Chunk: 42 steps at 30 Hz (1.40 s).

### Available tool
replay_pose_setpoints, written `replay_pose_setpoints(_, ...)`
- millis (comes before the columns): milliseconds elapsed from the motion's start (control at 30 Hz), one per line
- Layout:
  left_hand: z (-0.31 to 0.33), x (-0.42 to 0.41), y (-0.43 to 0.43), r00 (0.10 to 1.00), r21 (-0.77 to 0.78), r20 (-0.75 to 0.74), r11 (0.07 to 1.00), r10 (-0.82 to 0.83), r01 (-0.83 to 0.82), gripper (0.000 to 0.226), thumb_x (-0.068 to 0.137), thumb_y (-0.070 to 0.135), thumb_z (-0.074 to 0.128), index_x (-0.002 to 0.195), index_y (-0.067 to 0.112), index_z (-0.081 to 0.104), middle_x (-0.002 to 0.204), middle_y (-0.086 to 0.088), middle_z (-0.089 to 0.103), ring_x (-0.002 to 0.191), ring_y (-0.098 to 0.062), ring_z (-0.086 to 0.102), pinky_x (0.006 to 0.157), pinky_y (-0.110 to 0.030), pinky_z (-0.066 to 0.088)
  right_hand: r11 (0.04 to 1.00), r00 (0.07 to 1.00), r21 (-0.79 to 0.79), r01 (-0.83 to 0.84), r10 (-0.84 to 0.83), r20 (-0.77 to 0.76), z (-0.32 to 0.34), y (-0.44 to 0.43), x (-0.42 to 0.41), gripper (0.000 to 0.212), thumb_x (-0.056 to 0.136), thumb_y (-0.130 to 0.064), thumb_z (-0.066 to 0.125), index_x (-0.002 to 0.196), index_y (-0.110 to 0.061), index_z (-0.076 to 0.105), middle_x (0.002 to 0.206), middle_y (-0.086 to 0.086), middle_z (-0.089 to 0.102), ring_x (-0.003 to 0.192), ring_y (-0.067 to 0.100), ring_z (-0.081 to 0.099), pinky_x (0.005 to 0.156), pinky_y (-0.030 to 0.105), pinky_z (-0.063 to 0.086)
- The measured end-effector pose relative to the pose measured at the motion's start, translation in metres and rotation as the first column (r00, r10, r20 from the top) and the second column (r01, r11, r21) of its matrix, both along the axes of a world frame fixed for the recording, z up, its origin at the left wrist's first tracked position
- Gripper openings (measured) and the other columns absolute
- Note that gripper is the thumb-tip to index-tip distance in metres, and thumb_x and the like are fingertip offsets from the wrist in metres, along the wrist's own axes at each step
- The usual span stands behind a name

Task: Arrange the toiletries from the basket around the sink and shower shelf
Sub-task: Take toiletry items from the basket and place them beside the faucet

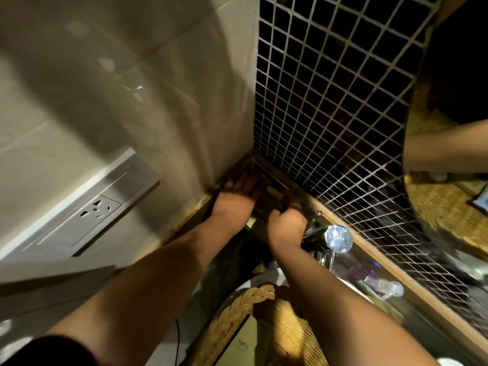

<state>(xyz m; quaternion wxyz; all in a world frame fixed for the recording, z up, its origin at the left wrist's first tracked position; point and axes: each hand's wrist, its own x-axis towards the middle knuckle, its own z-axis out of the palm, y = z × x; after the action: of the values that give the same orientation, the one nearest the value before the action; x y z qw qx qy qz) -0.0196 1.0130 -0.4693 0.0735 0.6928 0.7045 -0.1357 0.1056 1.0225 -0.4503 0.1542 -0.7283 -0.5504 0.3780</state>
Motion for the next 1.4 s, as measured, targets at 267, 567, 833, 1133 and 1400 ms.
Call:
replay_pose_setpoints(267,-0.003,-0.002,-0.029,0.996,-0.008,0.085,1.0,-0.001,0.002,0.072,0.085,0.026,0.063,0.151,0.029,0.034,0.155,-0.005,0.036,0.143,-0.027,0.03,0.119,-0.042,0.01,0.991,0.99,0.023,-0.135,0.134,0.034,-0.005,-0.015,0.001,0.028,0.092,-0.014,0.057,0.116,0.001,0.056,0.104,0.018,0.06,0.098,0.032,0.059,0.076,0.028,0.043)
replay_pose_setpoints(567,0.003,0.003,-0.026,0.998,0.017,0.056,1.0,0.019,-0.02,0.066,0.091,0.035,0.057,0.151,0.019,0.035,0.155,-0.008,0.037,0.138,-0.026,0.037,0.113,-0.039,0.021,0.98,0.98,0.009,-0.197,0.196,0.044,-0.01,-0.011,0.007,0.047,0.092,-0.018,0.056,0.138,-0.009,0.052,0.117,0.017,0.065,0.107,0.033,0.06,0.083,0.026,0.044)
replay_pose_setpoints(833,0.0,-0.001,-0.022,0.993,0.027,0.112,0.999,0.024,-0.027,0.063,0.096,0.036,0.052,0.152,0.016,0.032,0.157,-0.01,0.031,0.143,-0.028,0.029,0.118,-0.039,0.013,0.956,0.958,0.061,-0.287,0.286,0.031,-0.019,-0.005,-0.009,0.058,0.085,-0.011,0.059,0.143,-0.014,0.048,0.114,0.015,0.068,0.104,0.033,0.064,0.084,0.029,0.049)
replay_pose_setpoints(1133,-0.008,0.0,-0.02,0.998,0.005,0.065,1.0,0.024,-0.025,0.052,0.1,0.045,0.041,0.144,0.018,0.046,0.157,-0.005,0.035,0.145,-0.027,0.026,0.116,-0.041,0.017,0.906,0.906,0.011,-0.423,0.423,0.02,-0.012,-0.007,-0.009,0.087,0.086,-0.017,0.059,0.158,-0.021,0.01,0.153,0.013,0.041,0.127,0.032,0.054,0.101,0.038,0.048)
replay_pose_setpoints(1400,-0.01,0.003,-0.018,0.997,-0.065,0.047,0.996,0.059,-0.056,0.075,0.1,0.049,0.039,0.158,0.017,0.003,0.164,-0.008,-0.019,0.151,-0.027,-0.015,0.118,-0.043,0.017,0.872,0.871,-0.05,-0.487,0.489,0.048,-0.006,-0.001,-0.003,0.086,0.087,-0.022,0.06,0.158,-0.014,0.013,0.156,0.015,0.035,0.135,0.03,0.045,0.107,0.034,0.043)
